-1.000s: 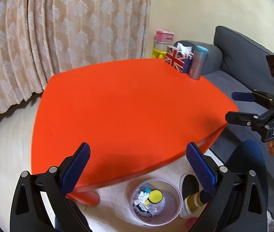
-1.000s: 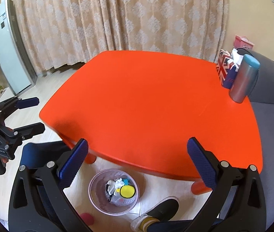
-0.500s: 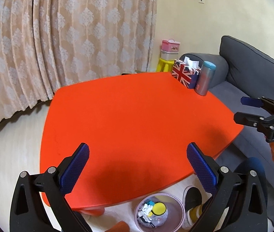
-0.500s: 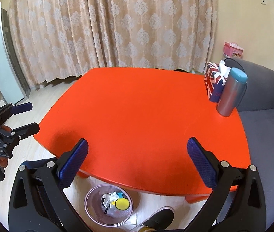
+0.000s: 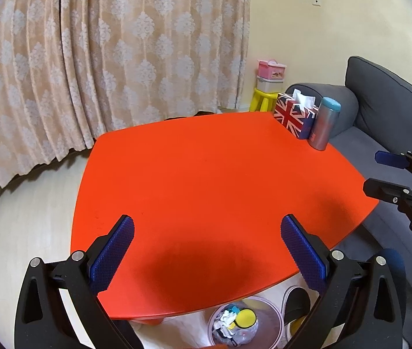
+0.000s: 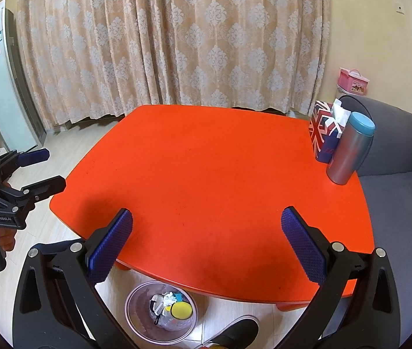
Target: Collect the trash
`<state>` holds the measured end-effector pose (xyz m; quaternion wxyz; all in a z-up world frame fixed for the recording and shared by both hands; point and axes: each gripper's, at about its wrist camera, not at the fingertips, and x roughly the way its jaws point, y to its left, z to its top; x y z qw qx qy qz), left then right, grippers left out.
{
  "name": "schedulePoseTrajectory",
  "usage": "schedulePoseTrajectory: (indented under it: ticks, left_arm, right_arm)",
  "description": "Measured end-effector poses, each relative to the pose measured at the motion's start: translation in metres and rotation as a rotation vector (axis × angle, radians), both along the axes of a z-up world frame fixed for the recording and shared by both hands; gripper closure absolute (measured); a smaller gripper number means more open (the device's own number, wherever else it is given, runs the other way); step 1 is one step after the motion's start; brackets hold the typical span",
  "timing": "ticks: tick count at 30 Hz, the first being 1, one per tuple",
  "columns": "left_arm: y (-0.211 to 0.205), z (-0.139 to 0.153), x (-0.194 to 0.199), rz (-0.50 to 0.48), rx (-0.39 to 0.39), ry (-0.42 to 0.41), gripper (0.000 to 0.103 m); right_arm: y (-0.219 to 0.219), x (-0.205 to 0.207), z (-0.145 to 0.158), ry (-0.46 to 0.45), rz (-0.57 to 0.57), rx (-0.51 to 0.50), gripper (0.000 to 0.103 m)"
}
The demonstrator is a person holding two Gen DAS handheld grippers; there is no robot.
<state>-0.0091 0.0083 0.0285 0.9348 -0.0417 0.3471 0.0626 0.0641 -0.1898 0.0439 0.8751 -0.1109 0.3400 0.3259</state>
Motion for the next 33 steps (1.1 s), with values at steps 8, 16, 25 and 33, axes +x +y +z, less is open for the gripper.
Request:
schedulePoseTrajectory:
  ticks: [8, 16, 25, 33]
  left_arm:
    - [0.0027, 0.0017, 0.0007, 0.003, -0.010, 0.001, 0.006]
    - [0.0022, 0.0008, 0.0008, 0.006, -0.007, 0.000, 0.006]
    - [0.0019, -0.0006, 0.0016, 0.008, -0.006, 0.001, 0.006]
    - [0.0015, -0.0005, 0.0017, 0.007, -0.006, 0.000, 0.006]
  right_arm:
    - [0.0019, 0.0006, 0.0001, 0.001, 0.002, -0.001, 0.003]
    - [0.0040, 0.0027, -0.0003, 0.003, 0.000, -0.002, 0.003]
    - [0.0029, 0.0051, -0.0021, 0.004, 0.000, -0.005, 0.003]
    - [0.0023, 0.0053, -0.0029, 0.005, 0.001, -0.006, 0.003]
